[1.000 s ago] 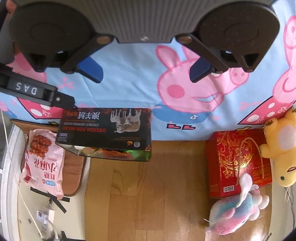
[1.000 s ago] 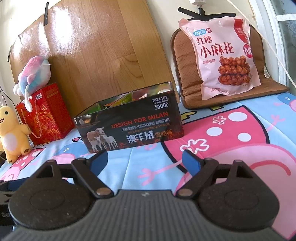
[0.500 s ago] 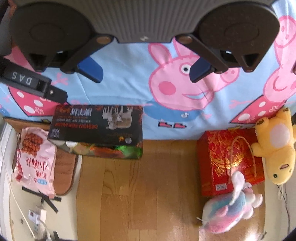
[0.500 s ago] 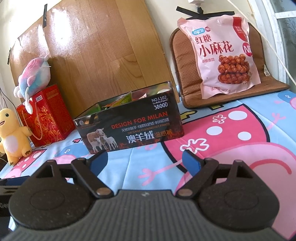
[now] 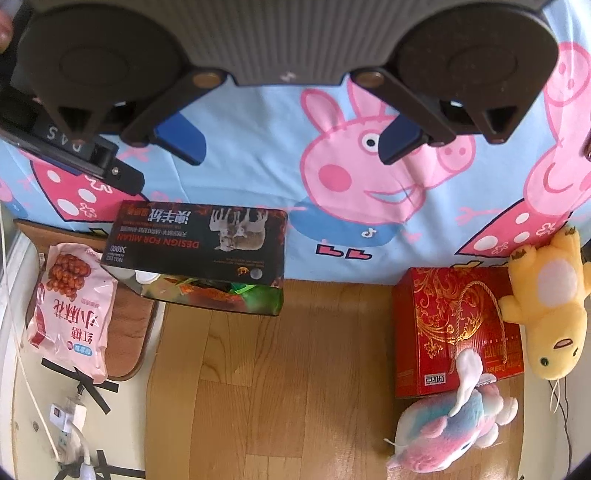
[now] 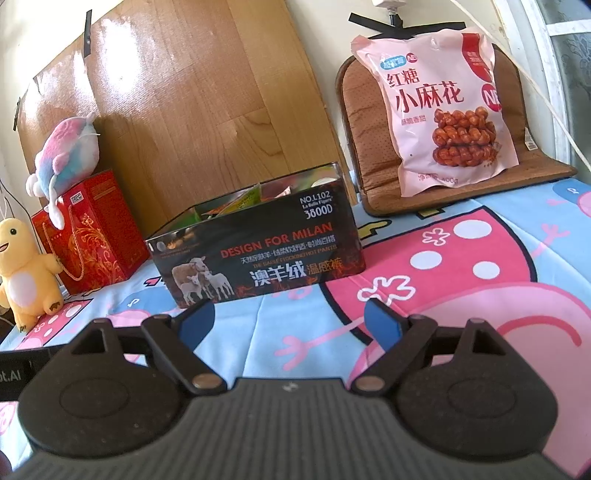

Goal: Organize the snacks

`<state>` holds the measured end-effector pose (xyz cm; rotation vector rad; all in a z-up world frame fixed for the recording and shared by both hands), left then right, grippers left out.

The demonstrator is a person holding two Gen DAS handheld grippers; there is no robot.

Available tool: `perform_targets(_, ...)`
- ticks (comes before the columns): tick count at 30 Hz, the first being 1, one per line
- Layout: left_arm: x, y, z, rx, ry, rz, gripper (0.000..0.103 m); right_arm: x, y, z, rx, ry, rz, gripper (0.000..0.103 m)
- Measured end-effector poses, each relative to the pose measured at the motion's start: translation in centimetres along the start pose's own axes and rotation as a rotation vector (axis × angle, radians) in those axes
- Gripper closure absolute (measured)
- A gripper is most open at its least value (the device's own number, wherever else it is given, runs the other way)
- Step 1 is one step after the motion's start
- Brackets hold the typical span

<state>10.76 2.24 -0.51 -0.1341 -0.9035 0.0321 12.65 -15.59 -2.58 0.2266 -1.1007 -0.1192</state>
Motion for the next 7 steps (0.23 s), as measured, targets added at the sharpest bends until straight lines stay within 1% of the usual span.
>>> perform_targets(7, 0.5, -0.7, 0.8, -0.015, -0.051, -0.032, 0.0, 0.0, -0.02, -0.01, 0.001, 0.001, 0.0, 0.013)
Point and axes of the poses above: each gripper's, at about its wrist camera, not at the fingertips, and z roughly against the way its jaws point, y to its left, x to its top, the point moved 8 cm from there along -z, roughly the way its jaws point, and after that the axes turned 7 degrees about -x, right-handed, at the moved point
